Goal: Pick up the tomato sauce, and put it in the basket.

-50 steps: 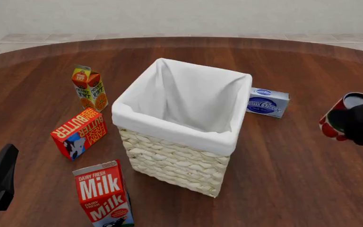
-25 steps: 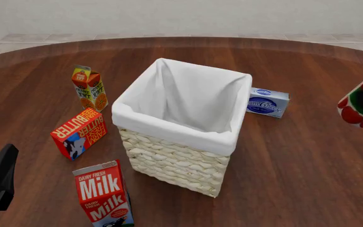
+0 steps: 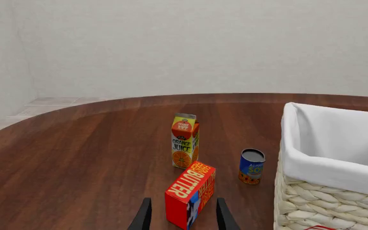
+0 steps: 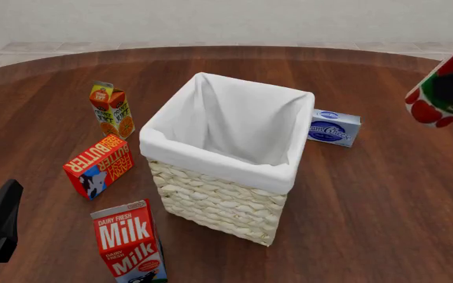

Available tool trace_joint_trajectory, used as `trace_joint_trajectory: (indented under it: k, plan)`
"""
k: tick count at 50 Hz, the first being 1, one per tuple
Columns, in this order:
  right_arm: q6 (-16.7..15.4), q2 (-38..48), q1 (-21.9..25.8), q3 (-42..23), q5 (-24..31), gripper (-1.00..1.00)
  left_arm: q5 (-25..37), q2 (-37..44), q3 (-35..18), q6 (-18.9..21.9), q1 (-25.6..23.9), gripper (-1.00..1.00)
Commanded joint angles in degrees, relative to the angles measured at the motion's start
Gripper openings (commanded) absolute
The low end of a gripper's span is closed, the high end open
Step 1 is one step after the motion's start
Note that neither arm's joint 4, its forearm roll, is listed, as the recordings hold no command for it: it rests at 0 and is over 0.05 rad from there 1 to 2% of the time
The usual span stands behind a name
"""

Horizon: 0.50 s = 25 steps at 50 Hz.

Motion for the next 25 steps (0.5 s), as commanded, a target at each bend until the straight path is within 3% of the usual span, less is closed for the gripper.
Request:
trace_joint_trajectory:
  k: [1, 25]
  plan:
    - [1.6, 3.2, 3.5, -3.9, -0.7, -1.00, 0.0, 0.0, 0.0, 0.0, 0.0, 1.00]
    - [1.1, 10.5, 9.0, -8.0, -5.0, -1.00, 0.0, 0.0, 0.0, 0.0, 0.0, 1.00]
